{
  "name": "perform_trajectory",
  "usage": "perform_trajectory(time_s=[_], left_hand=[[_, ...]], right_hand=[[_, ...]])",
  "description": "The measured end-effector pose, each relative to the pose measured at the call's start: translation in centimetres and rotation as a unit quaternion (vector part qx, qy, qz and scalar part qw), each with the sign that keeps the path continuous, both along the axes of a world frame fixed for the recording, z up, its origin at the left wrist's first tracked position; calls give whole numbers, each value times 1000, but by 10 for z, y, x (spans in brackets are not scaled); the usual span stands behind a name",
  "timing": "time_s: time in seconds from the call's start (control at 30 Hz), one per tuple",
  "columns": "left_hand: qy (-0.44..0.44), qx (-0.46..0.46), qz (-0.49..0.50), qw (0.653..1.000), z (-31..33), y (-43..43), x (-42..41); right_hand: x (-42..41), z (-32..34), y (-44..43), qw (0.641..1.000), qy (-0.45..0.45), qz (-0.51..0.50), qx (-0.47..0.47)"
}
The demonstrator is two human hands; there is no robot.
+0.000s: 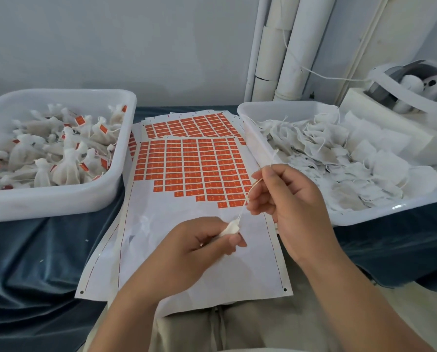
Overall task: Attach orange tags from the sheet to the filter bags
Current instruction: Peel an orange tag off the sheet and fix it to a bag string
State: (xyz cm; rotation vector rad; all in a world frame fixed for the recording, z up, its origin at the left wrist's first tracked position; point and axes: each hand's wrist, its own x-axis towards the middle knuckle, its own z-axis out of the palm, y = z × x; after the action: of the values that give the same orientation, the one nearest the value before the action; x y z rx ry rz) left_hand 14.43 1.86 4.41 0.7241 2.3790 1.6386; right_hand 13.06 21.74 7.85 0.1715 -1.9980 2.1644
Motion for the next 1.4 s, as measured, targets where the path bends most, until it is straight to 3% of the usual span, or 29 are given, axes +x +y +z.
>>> perform_trajectory(time_s=[0.33, 0.5, 0.63, 0.73, 0.83, 0.93, 1.0, 1.17, 1.27, 1.4], left_hand=[[31, 154, 14, 988, -4, 12, -1], [34, 215, 49, 975, -5, 17, 2], [18, 250, 75, 965, -3, 17, 4], [-13, 287, 115, 951, -1, 18, 6], [-48, 304, 171, 936, 1, 17, 8], [-59, 266, 212, 939, 1, 14, 6], [-48, 221, 212, 951, 0, 12, 3], [53, 54, 98, 992, -4, 3, 0], [87, -83, 43, 992, -6, -2, 0], [66, -96, -8, 993, -2, -7, 0]], right_hand=[[0, -7, -13, 988, -70, 82, -112], [7, -21, -30, 995, -70, 68, -33], [11, -19, -33, 992, -90, 76, -42], [15, -19, -33, 994, -62, 72, 43], [18, -23, -35, 997, 0, 26, 68], [16, -27, -32, 979, 125, -44, 154], [15, -27, -28, 939, 225, -59, 252], [10, -19, -20, 851, 351, -41, 388], [9, -12, -17, 864, 290, 10, 412], [6, -8, -9, 936, 58, 74, 339]])
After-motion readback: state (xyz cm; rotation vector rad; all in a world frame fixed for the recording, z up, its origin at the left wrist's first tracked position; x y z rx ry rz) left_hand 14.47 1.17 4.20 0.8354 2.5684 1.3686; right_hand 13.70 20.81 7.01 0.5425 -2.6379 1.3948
